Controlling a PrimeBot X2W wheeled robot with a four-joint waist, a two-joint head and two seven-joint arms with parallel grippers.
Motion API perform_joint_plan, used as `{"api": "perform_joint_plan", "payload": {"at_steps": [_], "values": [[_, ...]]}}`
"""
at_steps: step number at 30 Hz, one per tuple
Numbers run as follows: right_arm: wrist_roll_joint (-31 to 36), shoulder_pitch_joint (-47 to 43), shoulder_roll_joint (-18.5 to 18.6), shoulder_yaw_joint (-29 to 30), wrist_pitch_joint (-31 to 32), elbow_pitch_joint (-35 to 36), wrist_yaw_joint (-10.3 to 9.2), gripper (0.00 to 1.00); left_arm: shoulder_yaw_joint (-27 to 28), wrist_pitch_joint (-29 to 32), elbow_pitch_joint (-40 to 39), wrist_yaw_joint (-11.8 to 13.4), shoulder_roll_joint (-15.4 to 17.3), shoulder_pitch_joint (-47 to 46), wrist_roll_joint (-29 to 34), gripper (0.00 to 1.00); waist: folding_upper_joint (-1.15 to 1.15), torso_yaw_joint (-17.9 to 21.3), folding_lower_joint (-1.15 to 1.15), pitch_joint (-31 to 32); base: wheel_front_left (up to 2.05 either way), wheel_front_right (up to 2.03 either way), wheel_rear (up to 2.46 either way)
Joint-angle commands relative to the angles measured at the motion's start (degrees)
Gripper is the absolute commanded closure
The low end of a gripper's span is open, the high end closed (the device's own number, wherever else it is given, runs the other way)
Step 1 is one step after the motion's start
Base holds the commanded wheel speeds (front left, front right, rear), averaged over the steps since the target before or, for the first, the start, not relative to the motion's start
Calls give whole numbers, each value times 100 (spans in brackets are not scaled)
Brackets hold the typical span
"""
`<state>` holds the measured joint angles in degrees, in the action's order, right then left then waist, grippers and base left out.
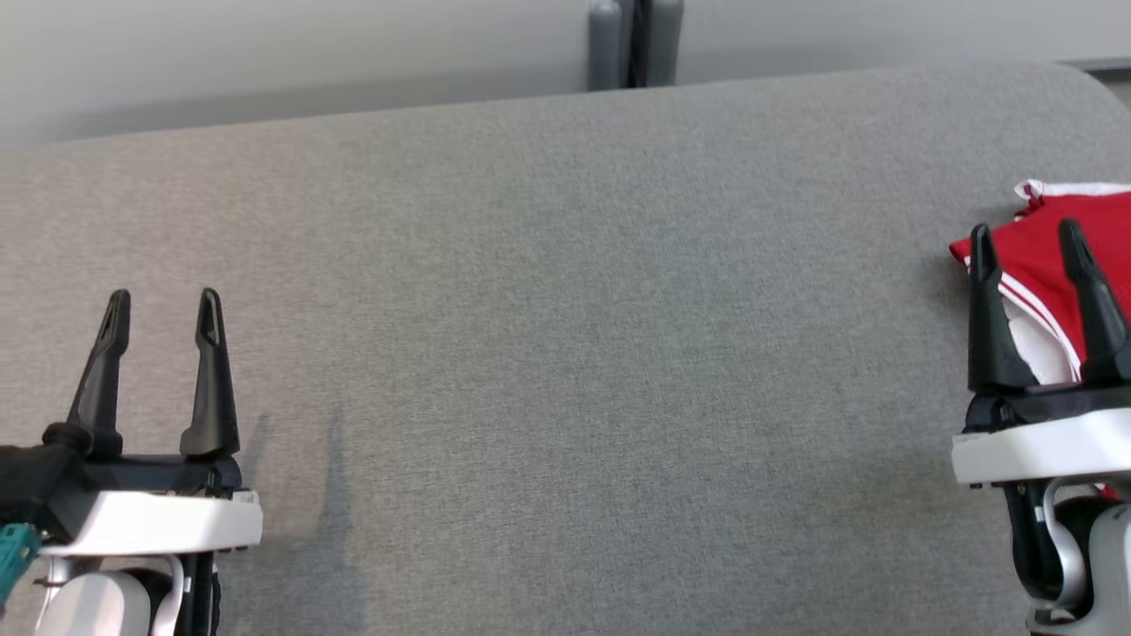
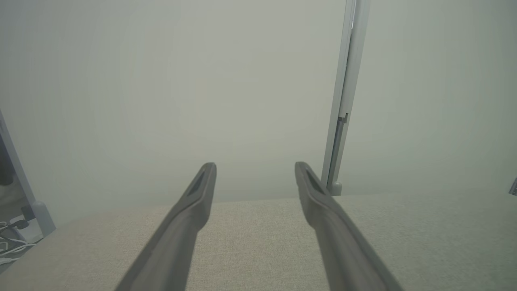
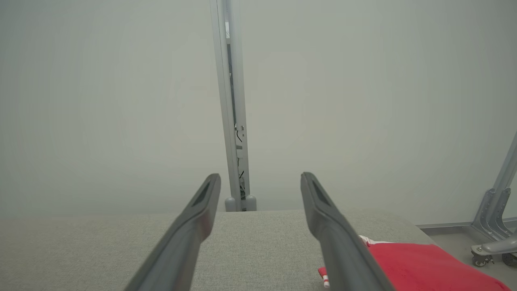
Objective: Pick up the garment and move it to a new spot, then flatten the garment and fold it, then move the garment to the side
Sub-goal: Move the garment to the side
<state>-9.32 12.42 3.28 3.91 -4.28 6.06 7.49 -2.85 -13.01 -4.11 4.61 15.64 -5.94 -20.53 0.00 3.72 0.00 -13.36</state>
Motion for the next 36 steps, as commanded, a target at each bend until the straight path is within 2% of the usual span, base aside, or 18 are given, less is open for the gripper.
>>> {"api": "perform_joint_plan", "payload": {"at_steps": [1, 11, 26, 36], "values": [[52, -125, 3, 19, 45, 5, 1, 0, 4, -37, 42, -10, 37, 90, 29, 0, 0, -161, 0, 217, 0, 0, 0], [74, -870, -20, -27, 244, -10, 1, 0, -230, 62, 288, -27, 45, 436, 92, 0, 0, -395, 0, 789, 0, 0, 0], [-6, -1687, -26, 23, 561, 146, 1, 0, -443, 289, 460, -39, 33, 810, -7, 0, 0, -450, 0, 1335, 0, 0, 0], [-76, -1856, -25, 38, 646, 168, 1, 0, -471, 371, 491, -24, 68, 869, -98, 0, 0, -461, 0, 1388, 0, 0, 0]]}}
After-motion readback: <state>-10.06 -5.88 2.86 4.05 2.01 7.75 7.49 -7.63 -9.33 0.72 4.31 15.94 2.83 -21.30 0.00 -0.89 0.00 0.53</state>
